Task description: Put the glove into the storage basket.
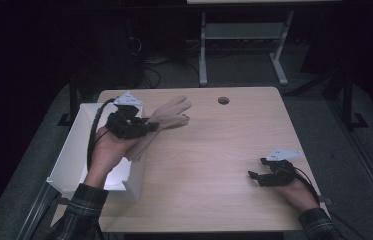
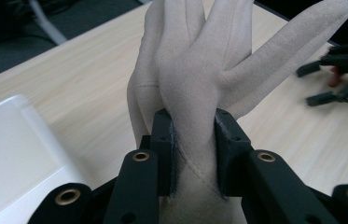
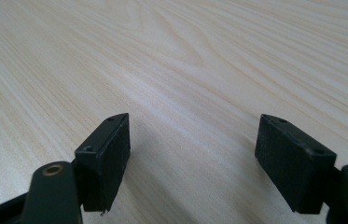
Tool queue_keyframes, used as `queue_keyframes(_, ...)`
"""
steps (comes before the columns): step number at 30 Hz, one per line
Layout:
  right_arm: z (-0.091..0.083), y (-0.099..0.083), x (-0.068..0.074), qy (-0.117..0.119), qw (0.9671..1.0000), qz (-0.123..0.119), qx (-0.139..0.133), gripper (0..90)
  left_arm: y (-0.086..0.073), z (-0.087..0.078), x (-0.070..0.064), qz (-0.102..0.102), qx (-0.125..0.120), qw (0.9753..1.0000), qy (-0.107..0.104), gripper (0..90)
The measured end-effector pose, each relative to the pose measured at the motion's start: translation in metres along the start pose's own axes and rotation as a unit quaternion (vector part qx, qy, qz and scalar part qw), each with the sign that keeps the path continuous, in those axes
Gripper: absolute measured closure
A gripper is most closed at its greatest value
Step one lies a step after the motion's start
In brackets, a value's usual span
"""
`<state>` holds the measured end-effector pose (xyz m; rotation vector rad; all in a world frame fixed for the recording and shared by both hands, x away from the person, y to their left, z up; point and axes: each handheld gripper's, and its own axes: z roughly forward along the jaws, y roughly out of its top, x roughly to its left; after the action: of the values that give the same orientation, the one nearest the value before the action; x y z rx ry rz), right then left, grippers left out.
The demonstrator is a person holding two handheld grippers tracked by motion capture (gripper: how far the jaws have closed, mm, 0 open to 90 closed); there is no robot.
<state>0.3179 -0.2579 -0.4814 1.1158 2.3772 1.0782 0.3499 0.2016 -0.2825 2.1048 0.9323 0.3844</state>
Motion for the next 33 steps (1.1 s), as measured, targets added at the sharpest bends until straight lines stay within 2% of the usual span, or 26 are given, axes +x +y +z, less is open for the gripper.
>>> queue_keyframes(6, 0.000, 0.000, 0.000, 0.000, 1.0000, 0.000, 0.000, 26.0, -0.023, -0.021, 0.029, -0.033, -0.004, 0.9989, 0.032, 72.2)
queue_keyframes(8, 0.000, 0.000, 0.000, 0.000, 1.0000, 0.000, 0.000, 26.0, -0.031, -0.027, 0.037, -0.051, -0.007, 0.9978, 0.042, 72.2)
queue_keyframes(11, 0.000, 0.000, 0.000, 0.000, 1.0000, 0.000, 0.000, 26.0, -0.045, -0.033, 0.050, -0.065, -0.004, 0.9959, 0.063, 72.2)
queue_keyframes(17, 0.000, 0.000, 0.000, 0.000, 1.0000, 0.000, 0.001, 26.0, -0.074, -0.036, 0.071, -0.100, 0.002, 0.9916, 0.083, 72.2)
queue_keyframes(19, 0.000, 0.000, 0.000, 0.000, 1.0000, 0.000, 0.001, 26.0, -0.084, -0.034, 0.076, -0.114, 0.005, 0.9895, 0.090, 72.2)
queue_keyframes(25, 0.000, 0.000, 0.000, 0.000, 1.0000, 0.000, 0.001, 26.0, -0.110, -0.022, 0.087, -0.131, 0.032, 0.9851, 0.107, 72.2)
queue_keyframes(33, 0.000, 0.000, 0.000, -0.001, 1.0000, 0.001, 0.001, 26.0, -0.130, 0.006, 0.094, -0.140, 0.073, 0.9806, 0.117, 71.0)
